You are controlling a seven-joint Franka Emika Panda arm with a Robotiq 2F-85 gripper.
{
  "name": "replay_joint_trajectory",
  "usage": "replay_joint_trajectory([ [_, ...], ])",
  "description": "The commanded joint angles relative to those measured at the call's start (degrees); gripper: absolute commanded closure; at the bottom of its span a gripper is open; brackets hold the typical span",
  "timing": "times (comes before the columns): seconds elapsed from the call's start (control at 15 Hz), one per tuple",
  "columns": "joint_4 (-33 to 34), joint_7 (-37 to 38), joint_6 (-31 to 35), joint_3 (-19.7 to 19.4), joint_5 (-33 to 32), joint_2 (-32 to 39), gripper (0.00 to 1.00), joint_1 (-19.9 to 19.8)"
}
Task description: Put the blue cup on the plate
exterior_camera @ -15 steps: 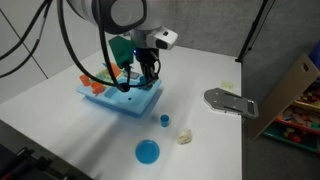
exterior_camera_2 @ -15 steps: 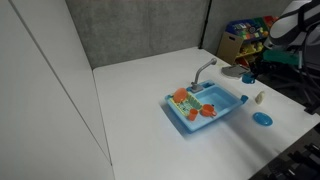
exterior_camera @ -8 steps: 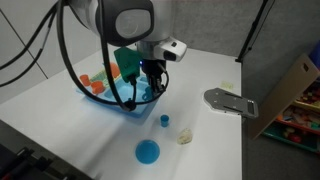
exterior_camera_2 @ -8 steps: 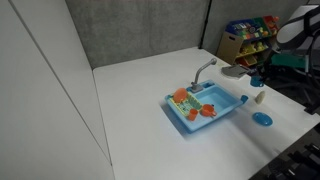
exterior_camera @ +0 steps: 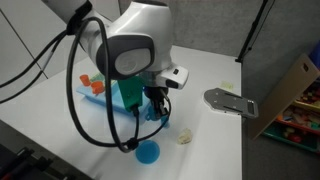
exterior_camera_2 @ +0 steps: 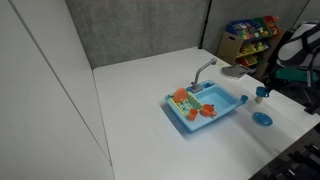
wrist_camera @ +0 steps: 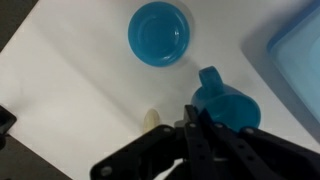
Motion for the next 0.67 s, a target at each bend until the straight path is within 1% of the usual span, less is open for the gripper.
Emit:
replay_joint_trajectory([
  [0.0, -0.24, -1.96, 2.52, 0.34, 0.12, 3.08, 0.97, -0.78],
  [0.33, -1.47, -2.93, 6.06, -0.04, -0.38, 6.31, 0.96, -0.66],
  [0.4, -1.56, -3.23, 6.32, 0.04, -0.35, 6.50, 0.97, -0.70],
  [0.47, -1.09, -4.03, 4.69, 0.82, 0.25, 6.04, 0.97, -1.24],
  [0.53, -0.99, -2.02, 5.19, -0.11, 0.09, 6.91, 0.95, 0.03],
  [0.6, -0.98, -2.26, 5.18, -0.07, 0.07, 6.96, 0.95, 0.01],
])
